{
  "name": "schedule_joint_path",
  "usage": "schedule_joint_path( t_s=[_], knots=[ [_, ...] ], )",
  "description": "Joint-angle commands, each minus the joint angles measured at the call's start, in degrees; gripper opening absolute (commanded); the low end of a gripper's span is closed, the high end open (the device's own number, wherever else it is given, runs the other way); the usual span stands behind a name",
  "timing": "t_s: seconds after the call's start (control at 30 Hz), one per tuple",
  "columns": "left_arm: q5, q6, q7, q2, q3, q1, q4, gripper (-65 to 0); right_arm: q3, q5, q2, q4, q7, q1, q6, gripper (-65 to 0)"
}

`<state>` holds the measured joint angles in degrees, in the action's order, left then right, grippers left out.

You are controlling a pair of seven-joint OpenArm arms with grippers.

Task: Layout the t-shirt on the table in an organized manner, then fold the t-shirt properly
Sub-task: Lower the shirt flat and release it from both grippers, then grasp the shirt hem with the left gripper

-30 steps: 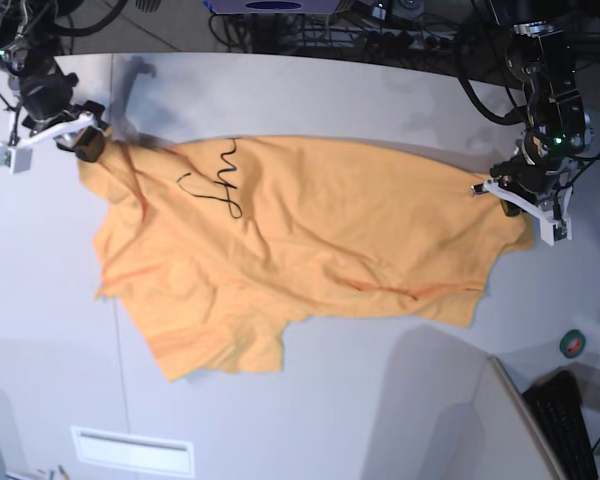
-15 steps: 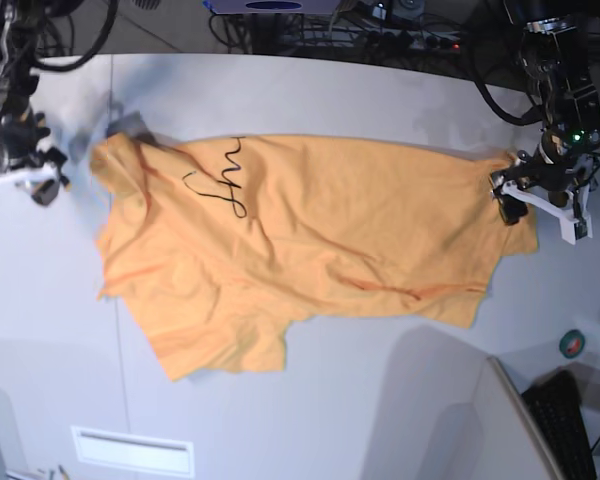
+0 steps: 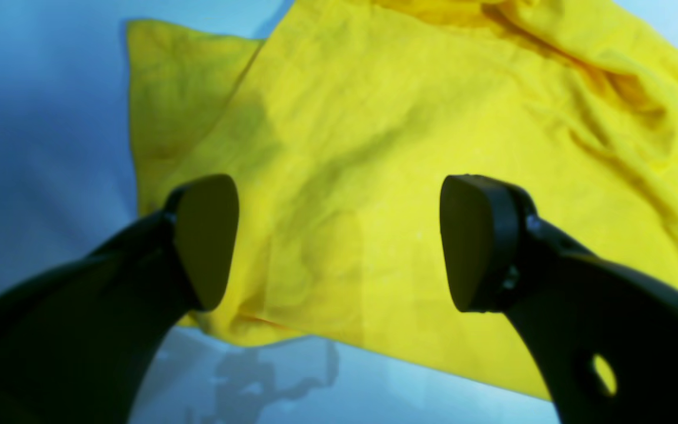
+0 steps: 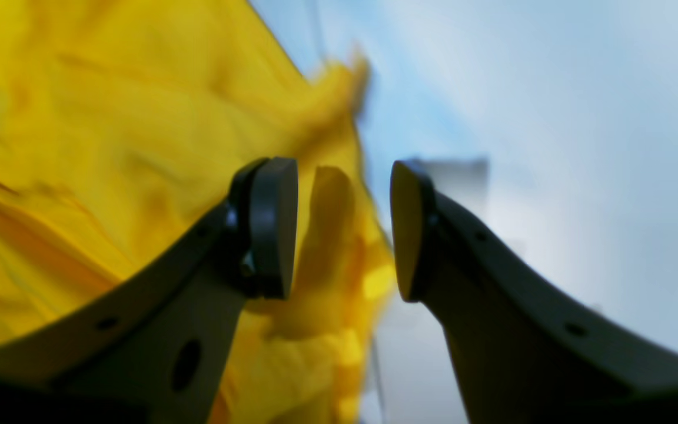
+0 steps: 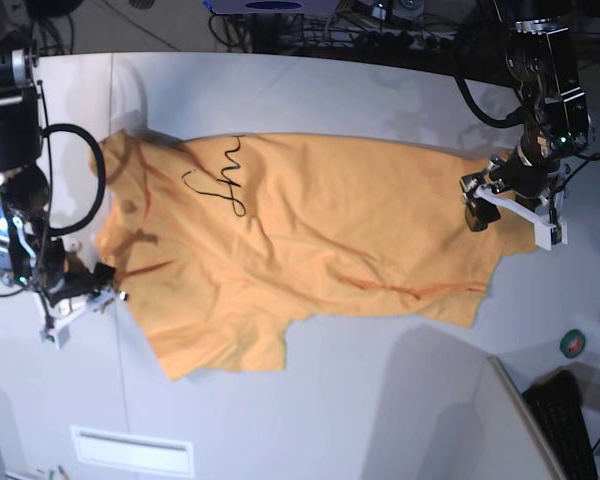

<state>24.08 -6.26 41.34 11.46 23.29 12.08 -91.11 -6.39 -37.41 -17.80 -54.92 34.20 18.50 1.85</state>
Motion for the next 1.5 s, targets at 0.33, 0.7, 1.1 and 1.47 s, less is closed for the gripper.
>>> schedule_joint_path(
  t_s=[0.33,0.7,1.1,1.47],
  knots=[
    [-4.34,-0.38,-1.12,0.62,0.32,-0.43,-0.89,-14.0,-6.22,0.35,0.18,12.23,-5.14,6.25,1.98,-40.8],
    [-4.34,-0.38,-1.12,0.54,-0.12,-0.69,-0.80,-14.0,-5.96,0.27,0.18,5.47,-5.40,3.08,2.15,-55.7],
    [-4.43,-0.38,-1.12,2.38,-2.23,-10.89,9.66,-14.0,3.27,0.09,1.49,-4.21,-2.59,0.00,2.07,-65.0],
    [-17.00,-0.20,-1.21,2.38,-11.73,-37.35,36.21,-14.0,3.54,0.09,1.85,-15.55,-1.27,-5.80,2.15,-65.0]
  ],
)
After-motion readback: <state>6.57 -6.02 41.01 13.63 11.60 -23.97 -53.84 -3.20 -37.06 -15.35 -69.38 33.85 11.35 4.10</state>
